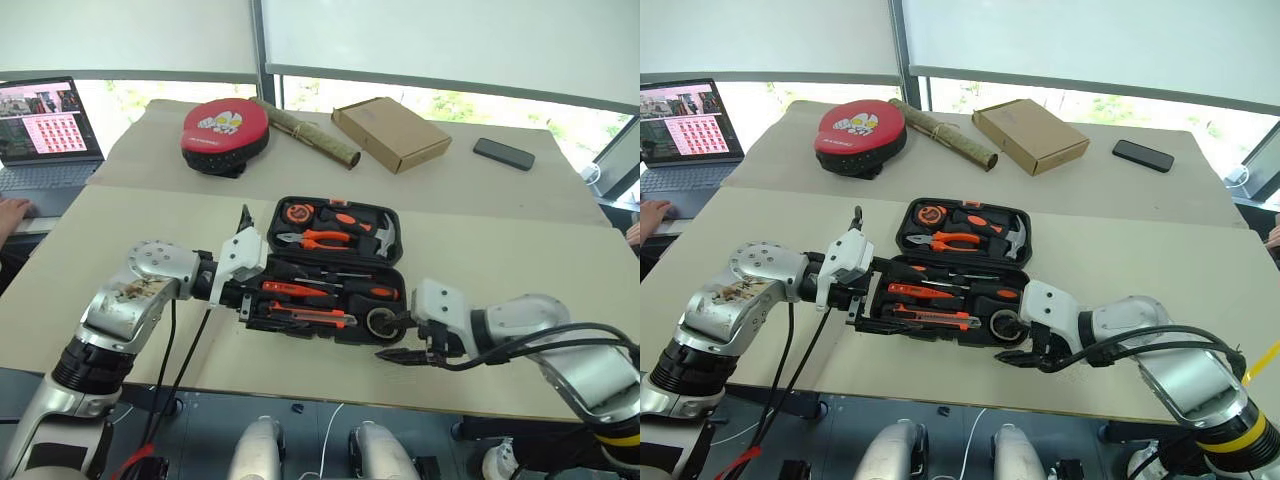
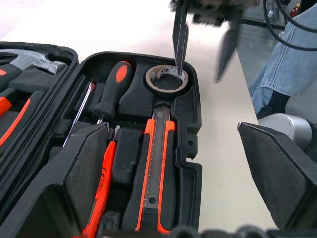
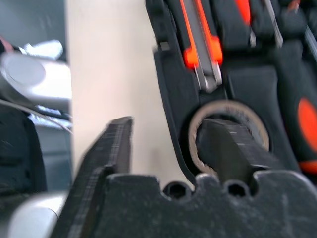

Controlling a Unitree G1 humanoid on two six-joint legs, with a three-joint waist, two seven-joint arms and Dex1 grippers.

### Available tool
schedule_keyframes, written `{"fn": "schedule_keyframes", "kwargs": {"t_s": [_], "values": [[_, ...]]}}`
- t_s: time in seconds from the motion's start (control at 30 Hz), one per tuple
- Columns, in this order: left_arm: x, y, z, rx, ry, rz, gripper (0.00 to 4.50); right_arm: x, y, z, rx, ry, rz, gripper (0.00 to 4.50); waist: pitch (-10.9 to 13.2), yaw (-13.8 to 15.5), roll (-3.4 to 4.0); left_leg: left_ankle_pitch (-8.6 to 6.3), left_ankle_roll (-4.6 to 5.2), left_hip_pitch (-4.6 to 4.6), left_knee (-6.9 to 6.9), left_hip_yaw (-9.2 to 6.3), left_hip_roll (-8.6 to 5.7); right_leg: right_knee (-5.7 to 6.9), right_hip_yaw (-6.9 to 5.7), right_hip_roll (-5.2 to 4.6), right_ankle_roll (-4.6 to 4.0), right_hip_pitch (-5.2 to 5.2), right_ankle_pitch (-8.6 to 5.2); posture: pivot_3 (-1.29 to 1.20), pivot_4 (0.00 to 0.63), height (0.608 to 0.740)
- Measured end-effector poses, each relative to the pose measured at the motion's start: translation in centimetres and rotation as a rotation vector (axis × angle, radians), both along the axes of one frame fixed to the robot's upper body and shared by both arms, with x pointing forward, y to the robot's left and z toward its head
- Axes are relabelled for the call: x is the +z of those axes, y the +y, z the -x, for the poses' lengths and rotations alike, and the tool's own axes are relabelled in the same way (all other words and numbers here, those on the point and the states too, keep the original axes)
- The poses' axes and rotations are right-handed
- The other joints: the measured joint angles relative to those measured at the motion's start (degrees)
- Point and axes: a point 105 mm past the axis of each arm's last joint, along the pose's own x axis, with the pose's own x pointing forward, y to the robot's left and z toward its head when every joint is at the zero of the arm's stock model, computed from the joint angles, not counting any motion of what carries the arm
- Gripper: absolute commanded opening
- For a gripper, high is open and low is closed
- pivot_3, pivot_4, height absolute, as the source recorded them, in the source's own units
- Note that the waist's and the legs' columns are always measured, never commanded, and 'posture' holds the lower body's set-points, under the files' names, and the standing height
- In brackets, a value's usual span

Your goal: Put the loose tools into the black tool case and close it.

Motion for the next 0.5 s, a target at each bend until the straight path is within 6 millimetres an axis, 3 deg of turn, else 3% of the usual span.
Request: {"fn": "schedule_keyframes", "kwargs": {"t_s": [0.07,0.2,0.3,0.33,0.4,0.5], "values": [[-0.2,0.4,-0.4,0.029,0.004,0.001,4.5,0.8,-0.7,-0.6,-0.043,-0.017,-0.018,3.0,0.0,0.0,0.0,0.0,0.0,0.0,0.0,0.0,0.0,0.0,0.0,0.0,0.0,0.0,0.0,0.0,0.15,0.74],[-1.3,3.4,-2.6,0.202,0.0,-0.034,3.51,1.3,-3.5,-2.9,-0.205,-0.022,-0.048,2.06,0.0,0.0,-0.01,0.0,0.0,0.01,0.0,0.02,-0.01,0.0,0.0,0.0,-0.01,-0.03,0.0,0.0,0.15,0.74],[-2.8,6.7,-4.6,0.355,-0.014,-0.093,2.51,0.4,-6.3,-5.1,-0.353,-0.021,-0.033,1.04,0.0,-0.1,-0.01,0.0,0.0,0.01,0.0,0.05,-0.01,0.0,0.0,0.0,-0.01,-0.04,0.01,0.0,0.15,0.74],[-3.5,7.8,-5.2,0.403,-0.02,-0.117,2.02,0.1,-7.3,-6.0,-0.398,-0.031,-0.023,0.5,0.0,-0.1,-0.01,0.0,0.0,0.01,0.0,0.08,-0.01,0.01,0.0,-0.01,-0.01,-0.05,0.01,0.0,0.15,0.74],[-3.4,8.3,-5.9,0.429,-0.047,-0.111,1.46,-0.3,-8.4,-6.8,-0.441,-0.041,-0.008,0.0,0.0,0.0,-0.01,0.0,0.0,0.01,-0.01,0.08,0.0,0.01,0.0,0.0,-0.01,-0.04,0.01,0.0,0.15,0.74],[-4.0,9.1,-7.1,0.478,-0.075,-0.16,0.26,-1.1,-8.3,-7.9,-0.424,-0.066,0.015,0.0,0.0,0.0,0.0,0.0,0.0,0.01,0.0,0.1,-0.01,0.04,0.0,0.0,-0.01,-0.04,0.01,0.0,0.15,0.74]]}}
